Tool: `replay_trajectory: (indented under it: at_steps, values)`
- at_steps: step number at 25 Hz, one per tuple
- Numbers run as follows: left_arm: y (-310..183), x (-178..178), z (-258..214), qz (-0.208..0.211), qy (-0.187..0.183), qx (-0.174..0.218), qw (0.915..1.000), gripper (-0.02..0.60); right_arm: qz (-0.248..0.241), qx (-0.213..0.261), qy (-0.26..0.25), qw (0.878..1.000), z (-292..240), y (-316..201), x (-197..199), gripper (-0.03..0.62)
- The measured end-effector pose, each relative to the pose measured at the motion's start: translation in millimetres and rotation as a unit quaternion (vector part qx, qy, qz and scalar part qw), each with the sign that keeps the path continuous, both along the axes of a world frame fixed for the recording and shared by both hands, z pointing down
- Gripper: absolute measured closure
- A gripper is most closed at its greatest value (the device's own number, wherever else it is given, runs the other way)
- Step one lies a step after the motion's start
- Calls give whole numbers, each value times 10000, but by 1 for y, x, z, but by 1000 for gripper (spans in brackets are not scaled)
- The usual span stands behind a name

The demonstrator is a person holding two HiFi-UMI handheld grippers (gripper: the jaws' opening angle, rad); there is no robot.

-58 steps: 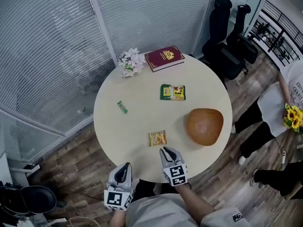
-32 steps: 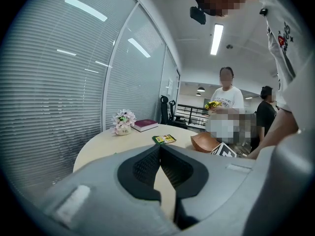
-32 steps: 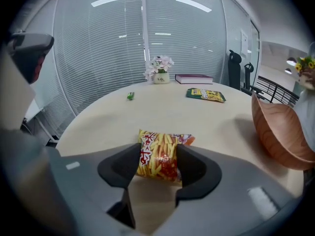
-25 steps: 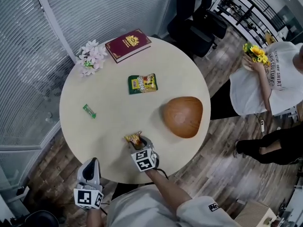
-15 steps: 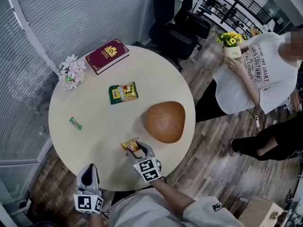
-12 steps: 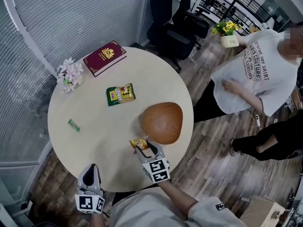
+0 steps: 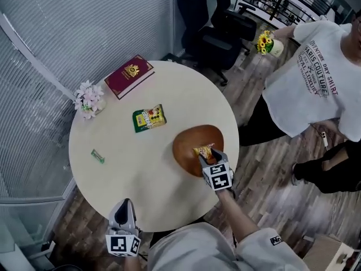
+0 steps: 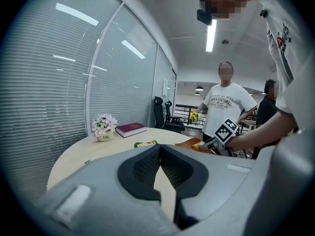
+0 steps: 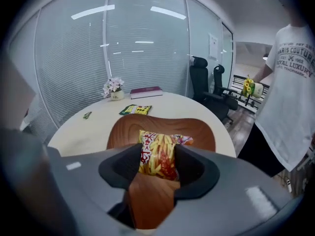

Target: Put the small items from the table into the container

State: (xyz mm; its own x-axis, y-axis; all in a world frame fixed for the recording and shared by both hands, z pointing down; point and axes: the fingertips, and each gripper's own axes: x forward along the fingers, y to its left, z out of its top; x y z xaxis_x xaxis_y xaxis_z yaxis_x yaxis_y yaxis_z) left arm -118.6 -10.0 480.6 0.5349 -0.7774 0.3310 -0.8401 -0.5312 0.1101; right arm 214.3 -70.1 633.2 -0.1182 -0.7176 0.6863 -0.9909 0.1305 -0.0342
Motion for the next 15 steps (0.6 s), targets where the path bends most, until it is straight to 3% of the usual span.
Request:
replay_trajectory:
  at_steps: [3,7,8,10,13,15]
  values:
    - [-3,0,-7,-147,-84,-7,9999,584,-59,-1,-18,10000,8,-8,-3,373]
    - [6,-1,-7,-356,-148,-59,9992,584,-108,46,-154,9998,11,0,-7,299]
    - [10,-2,-8,-425,-135,-69,9990,584,-136,98,-233,9996,5,5,-9,312]
    - [14,-1,-7,-561,-45,-116,9983,584,-176,334,-409,9984,-17,21,-8,376]
    - [2,14,10,-578,46,-47,9983,584,-246,992,-643,9927,-61,42,-6,591]
    - [-8,14,21,-621,-60,42,9980,584,-583,1380,-900,9846,-75,44,-31,592]
